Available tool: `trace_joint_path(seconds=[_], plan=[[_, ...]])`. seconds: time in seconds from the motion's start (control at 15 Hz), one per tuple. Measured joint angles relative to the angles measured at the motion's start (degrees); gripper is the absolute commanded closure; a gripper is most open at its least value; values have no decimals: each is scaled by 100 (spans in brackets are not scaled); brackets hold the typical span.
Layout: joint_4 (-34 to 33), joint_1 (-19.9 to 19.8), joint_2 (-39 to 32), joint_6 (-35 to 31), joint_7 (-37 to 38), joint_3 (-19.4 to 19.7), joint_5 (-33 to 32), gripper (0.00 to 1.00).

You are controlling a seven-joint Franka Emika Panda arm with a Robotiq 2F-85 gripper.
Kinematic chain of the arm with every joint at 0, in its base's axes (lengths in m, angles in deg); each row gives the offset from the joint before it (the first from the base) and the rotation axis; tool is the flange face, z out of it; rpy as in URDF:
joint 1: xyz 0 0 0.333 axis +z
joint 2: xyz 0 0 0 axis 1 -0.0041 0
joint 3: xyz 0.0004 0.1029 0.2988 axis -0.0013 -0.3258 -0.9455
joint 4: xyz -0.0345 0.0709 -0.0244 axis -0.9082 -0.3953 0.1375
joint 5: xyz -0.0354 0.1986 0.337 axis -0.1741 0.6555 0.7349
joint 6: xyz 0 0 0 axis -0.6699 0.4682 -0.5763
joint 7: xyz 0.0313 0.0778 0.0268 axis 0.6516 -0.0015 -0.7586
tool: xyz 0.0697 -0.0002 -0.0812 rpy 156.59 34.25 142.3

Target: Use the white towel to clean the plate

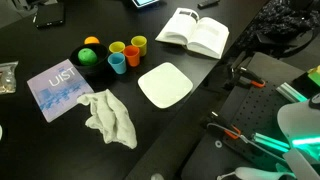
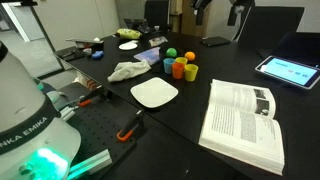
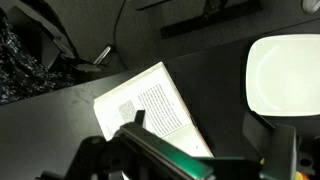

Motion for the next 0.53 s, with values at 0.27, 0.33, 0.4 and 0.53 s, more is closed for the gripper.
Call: trace_joint_path(seconds=[0.27, 0.33, 0.4, 0.53], plan=[[-44, 0, 12, 0, 0, 0, 0, 0], [-44, 0, 12, 0, 0, 0, 0, 0], [-44, 0, 12, 0, 0, 0, 0, 0], [-44, 0, 12, 0, 0, 0, 0, 0]])
